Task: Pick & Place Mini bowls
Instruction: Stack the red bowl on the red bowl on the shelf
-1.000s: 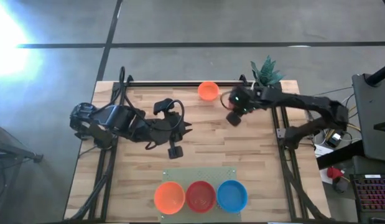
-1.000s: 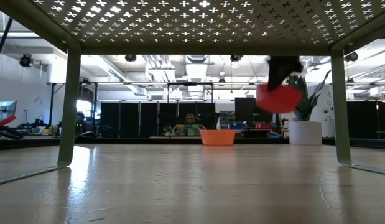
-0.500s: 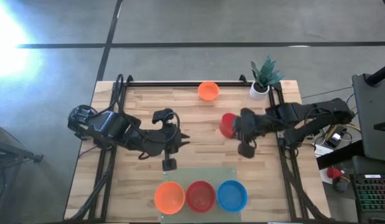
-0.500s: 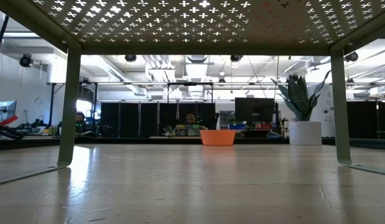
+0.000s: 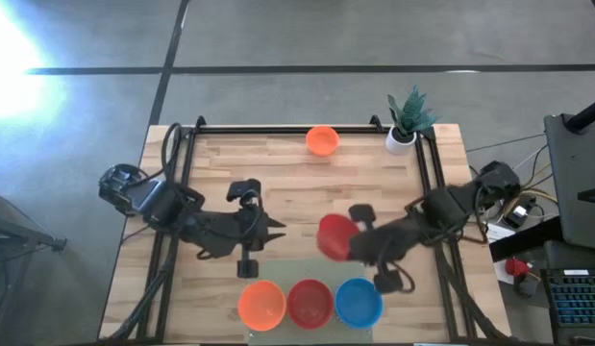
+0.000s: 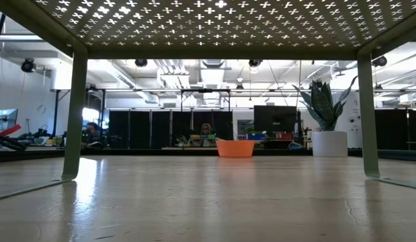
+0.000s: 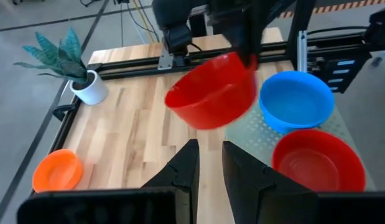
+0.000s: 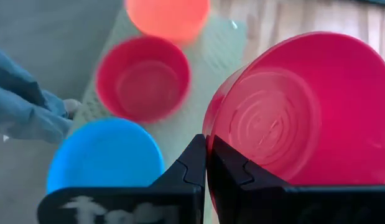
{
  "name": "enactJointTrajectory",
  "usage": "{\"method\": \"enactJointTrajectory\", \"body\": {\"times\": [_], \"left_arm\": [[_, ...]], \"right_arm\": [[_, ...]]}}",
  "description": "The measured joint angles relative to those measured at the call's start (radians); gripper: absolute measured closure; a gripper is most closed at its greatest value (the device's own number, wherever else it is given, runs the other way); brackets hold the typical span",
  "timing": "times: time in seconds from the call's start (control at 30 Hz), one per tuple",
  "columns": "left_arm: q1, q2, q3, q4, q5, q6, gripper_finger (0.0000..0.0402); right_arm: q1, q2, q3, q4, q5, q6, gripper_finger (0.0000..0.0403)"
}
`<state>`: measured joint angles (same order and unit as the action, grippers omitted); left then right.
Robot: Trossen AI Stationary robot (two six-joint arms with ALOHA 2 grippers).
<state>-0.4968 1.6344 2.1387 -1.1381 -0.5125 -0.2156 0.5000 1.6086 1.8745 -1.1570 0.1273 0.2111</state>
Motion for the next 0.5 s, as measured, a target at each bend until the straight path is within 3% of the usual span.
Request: {"method": "enactJointTrajectory", "body": {"times": [0.23,0.5], "left_arm": [[-0.017,0.0,0.0,-0.002,0.0,-0.002,0.0338],[-0.035,-0.001,0.0,-0.01,-0.001,-0.002,0.0338]], "right_arm": [[0.048,0.185,0.228,-0.081,-0.019,-0.083,0.0394],[0.072,0.333,0.373,-0.126,-0.094,-0.111,0.0394]]}}
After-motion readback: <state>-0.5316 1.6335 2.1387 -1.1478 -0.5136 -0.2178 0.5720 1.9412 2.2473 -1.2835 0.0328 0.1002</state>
